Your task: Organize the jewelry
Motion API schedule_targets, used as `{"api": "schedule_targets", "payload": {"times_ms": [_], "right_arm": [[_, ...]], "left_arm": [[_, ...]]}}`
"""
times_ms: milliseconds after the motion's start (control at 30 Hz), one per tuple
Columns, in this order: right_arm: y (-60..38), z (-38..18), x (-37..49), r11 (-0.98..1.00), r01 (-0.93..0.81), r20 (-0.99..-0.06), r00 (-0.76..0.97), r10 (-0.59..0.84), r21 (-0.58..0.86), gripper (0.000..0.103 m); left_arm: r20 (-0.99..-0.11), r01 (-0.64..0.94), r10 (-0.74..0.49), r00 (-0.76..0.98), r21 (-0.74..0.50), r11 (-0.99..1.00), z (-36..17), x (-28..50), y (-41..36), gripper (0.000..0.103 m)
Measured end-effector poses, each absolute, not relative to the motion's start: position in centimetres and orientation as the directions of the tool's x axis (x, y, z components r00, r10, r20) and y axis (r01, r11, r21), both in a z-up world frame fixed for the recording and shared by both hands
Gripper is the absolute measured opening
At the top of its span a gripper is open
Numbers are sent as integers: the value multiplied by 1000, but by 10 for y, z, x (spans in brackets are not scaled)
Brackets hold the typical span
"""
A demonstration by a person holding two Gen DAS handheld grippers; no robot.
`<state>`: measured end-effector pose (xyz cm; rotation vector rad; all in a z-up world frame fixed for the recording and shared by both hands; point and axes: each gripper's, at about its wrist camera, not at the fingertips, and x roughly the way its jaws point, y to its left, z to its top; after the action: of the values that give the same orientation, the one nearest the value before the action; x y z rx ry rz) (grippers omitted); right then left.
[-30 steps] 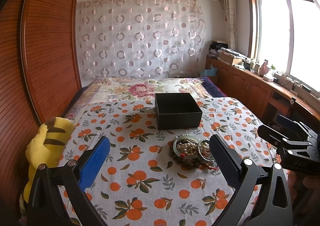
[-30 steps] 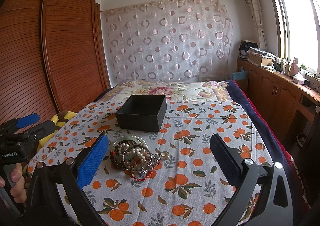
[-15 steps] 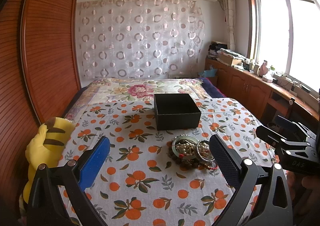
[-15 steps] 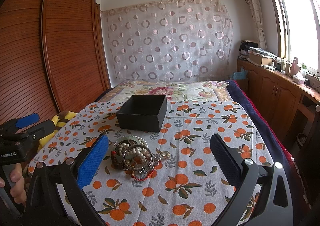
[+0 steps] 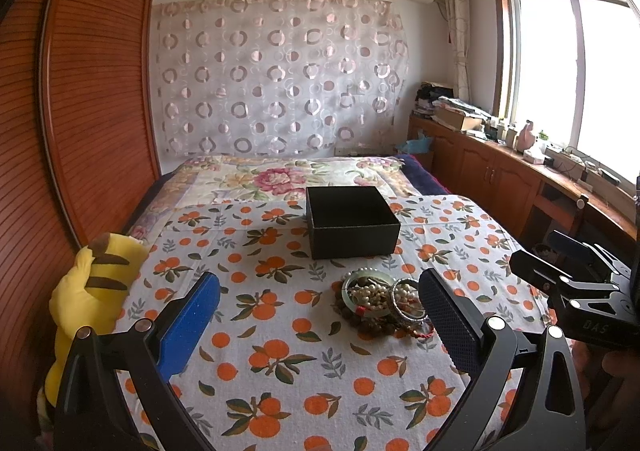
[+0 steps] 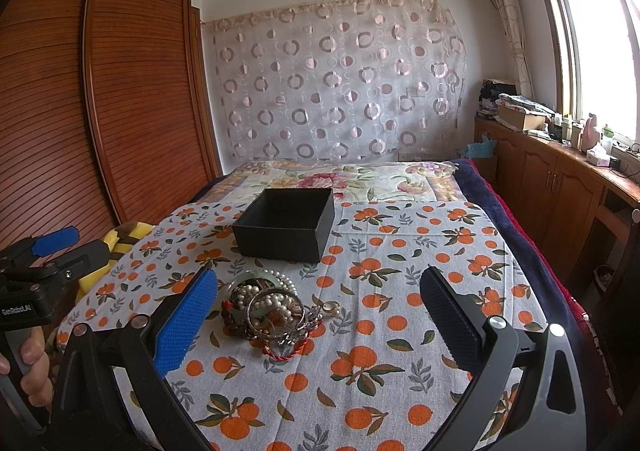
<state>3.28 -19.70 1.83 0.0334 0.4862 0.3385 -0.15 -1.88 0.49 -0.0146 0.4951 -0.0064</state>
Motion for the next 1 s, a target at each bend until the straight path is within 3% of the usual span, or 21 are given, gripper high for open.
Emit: {"api": "schedule_targets", "payload": {"times_ms": [600, 1000], "right_arm": [[-199, 18, 33, 940, -318, -453, 826, 337, 119, 102], [-184, -1, 51, 917, -382, -507, 772, 384, 114, 102]], "left_arm": [[-483, 0, -9, 876, -18, 1000, 8, -4, -12, 96], [-564, 19, -37, 825, -37, 999, -32, 20, -3, 96]]}}
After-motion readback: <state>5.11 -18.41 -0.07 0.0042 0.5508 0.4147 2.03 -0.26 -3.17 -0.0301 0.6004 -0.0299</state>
